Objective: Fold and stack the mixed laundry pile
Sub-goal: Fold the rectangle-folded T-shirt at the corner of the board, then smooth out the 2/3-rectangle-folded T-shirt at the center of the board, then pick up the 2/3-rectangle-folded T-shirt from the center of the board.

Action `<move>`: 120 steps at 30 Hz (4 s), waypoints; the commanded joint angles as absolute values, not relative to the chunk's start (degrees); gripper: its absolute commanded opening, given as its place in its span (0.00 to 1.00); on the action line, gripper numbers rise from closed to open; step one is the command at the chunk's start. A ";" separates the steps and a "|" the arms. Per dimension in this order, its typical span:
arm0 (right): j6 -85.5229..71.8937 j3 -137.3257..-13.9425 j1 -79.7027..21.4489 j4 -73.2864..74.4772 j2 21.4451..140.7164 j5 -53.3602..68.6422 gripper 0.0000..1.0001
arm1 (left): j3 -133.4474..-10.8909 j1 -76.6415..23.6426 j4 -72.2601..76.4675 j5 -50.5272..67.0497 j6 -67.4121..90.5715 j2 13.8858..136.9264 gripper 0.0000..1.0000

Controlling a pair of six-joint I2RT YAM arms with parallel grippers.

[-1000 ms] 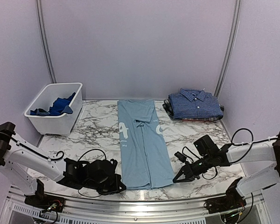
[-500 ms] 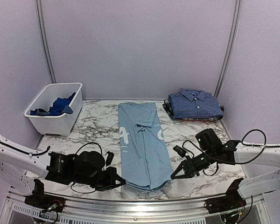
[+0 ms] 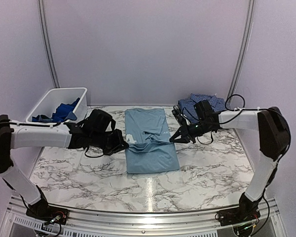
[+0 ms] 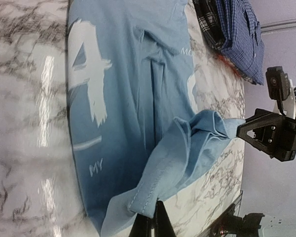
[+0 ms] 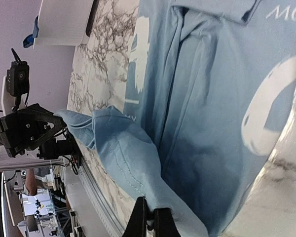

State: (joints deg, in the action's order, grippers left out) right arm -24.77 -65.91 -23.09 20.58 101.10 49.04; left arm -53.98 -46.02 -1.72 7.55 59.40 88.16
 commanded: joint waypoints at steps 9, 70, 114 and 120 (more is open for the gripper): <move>-20.03 -99.27 -18.02 28.90 128.11 52.13 0.00 | -78.47 -32.84 -9.16 18.32 46.65 112.28 0.00; -19.81 -77.31 -28.61 18.87 123.67 52.56 0.24 | -76.82 -37.91 -9.24 20.78 38.14 119.64 0.34; -15.36 -55.00 -21.09 18.19 108.81 46.24 0.23 | -46.64 -47.41 10.07 9.06 59.98 102.27 0.44; -15.76 -55.03 -21.18 17.75 108.31 47.44 0.02 | -46.17 -47.58 10.33 9.73 59.85 101.99 0.35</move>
State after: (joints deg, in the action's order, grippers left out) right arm -16.05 -54.39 -20.84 17.69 107.77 47.90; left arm -47.07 -47.22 11.73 10.20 60.18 101.25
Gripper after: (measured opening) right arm 0.074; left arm 0.358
